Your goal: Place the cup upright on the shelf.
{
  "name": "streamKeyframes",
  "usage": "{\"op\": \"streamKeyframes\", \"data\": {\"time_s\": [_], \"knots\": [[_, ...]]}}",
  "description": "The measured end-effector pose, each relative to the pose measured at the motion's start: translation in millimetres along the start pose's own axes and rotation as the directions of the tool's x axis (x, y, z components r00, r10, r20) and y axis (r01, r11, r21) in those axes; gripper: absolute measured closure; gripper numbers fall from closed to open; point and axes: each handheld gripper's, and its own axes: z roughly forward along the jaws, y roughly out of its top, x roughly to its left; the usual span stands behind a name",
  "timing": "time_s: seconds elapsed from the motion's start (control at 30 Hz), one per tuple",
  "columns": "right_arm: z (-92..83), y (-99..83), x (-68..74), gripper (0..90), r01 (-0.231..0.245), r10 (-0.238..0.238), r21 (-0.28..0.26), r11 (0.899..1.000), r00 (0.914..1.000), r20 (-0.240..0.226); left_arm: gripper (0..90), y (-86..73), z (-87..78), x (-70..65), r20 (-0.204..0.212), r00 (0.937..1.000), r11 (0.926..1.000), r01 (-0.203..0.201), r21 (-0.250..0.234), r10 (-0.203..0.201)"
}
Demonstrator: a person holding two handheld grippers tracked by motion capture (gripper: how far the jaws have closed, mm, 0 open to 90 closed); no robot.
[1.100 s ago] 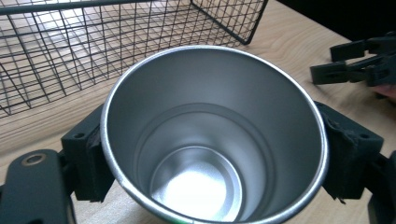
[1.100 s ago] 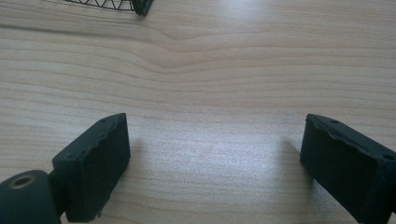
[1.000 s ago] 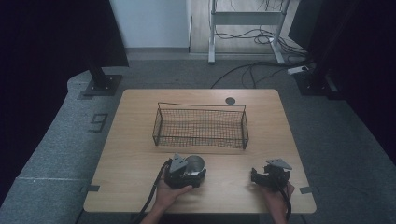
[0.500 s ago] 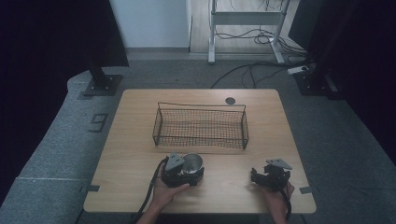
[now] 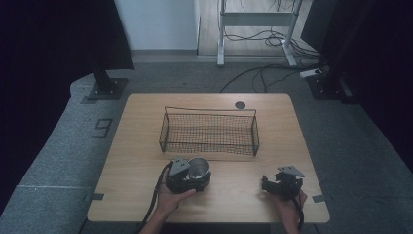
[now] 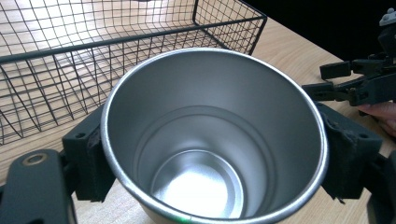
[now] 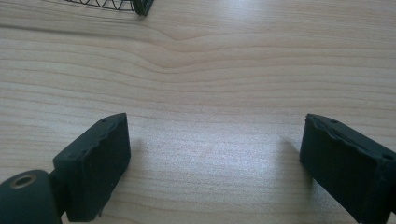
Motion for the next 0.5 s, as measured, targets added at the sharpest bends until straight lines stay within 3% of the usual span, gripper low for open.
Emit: {"op": "streamKeyframes", "data": {"time_s": [0.5], "knots": [[0.0, 0.0, 0.0, 8.6, 0.000, 0.000, 0.000, 1.000, 1.0000, 0.000, 15.3, 8.1, -1.8, -1.4, 0.008, 0.9999, 0.9999, -0.011, 0.004, 0.011]]}}
